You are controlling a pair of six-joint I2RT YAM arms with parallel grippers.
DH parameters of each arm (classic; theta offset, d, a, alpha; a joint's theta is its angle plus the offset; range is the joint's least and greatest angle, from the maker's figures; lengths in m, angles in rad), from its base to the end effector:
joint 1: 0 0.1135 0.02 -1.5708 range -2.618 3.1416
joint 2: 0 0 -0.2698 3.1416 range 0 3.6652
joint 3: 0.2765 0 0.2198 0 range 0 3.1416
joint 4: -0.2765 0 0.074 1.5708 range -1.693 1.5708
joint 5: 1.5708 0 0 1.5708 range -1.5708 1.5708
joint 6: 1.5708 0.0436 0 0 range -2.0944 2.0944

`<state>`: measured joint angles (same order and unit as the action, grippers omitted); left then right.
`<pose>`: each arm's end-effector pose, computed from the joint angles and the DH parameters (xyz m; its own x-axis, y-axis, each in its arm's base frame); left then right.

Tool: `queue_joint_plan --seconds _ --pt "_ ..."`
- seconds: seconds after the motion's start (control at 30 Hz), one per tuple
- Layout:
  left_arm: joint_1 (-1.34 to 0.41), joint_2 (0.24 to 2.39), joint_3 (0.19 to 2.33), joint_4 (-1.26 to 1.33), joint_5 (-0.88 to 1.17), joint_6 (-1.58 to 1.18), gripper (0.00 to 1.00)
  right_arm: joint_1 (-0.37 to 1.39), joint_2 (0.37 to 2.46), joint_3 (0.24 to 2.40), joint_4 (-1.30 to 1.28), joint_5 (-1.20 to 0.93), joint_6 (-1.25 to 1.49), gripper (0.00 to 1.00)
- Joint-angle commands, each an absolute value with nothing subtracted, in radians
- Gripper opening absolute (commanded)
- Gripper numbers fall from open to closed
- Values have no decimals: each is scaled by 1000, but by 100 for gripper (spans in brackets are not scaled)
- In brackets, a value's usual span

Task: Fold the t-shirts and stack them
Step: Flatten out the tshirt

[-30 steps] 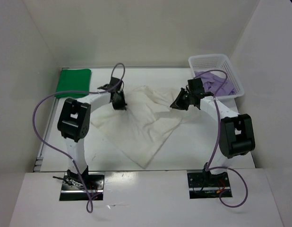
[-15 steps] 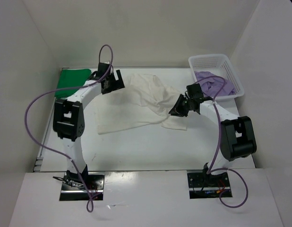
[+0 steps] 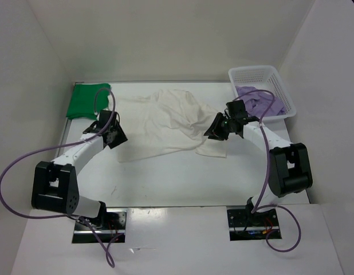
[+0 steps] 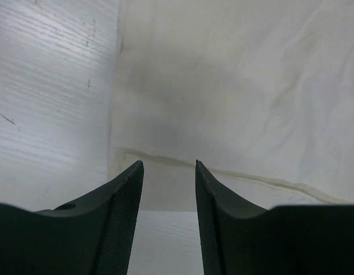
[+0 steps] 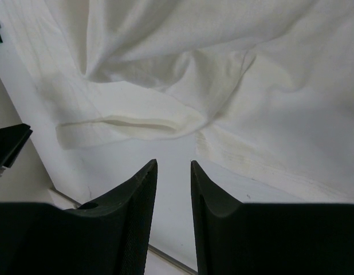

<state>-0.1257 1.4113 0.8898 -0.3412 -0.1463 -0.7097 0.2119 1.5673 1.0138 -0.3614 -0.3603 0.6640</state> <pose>0.2653 -0.0271 0.2376 -0.5912 -0.5751 -0.5655 -0.4683 0.8156 -0.3398 0.2905 0.0782 0.2322 -0.8610 0.4047 -0.3081 0.1569 0.7876 0.5959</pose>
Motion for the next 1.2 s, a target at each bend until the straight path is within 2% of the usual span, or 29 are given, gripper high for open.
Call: queue_joint_plan --seconds 0.0,0.27,0.47,0.6,0.7,0.73,0.83,0.97,1.07,1.17 --pt "-115 1428 877 -340 -218 -723 49 221 1526 1022 -359 -371 649 35" --pt "-115 1546 868 -341 -206 -710 52 221 1499 1003 -350 -380 640 35" --pt "-115 1569 877 -365 -225 -710 38 221 1480 985 -341 -380 640 35" --pt "-115 1560 867 -386 -225 -719 38 221 1480 985 -341 -390 630 35" --pt "-115 1560 856 -397 -235 -729 44 221 1471 985 -330 -399 630 35" --pt "-115 1560 845 -397 -235 -729 49 221 1471 985 -321 -399 630 35" --pt "-115 1560 836 -407 -235 -738 49 221 1471 985 -321 -408 620 35" --pt "-115 1549 825 -407 -215 -738 42 221 1471 976 -321 -408 611 37" --pt "-115 1519 816 -416 -215 -759 31 221 1471 976 -311 -417 601 37" --pt "-115 1476 827 -446 -206 -769 24 221 1471 966 -311 -426 601 37"
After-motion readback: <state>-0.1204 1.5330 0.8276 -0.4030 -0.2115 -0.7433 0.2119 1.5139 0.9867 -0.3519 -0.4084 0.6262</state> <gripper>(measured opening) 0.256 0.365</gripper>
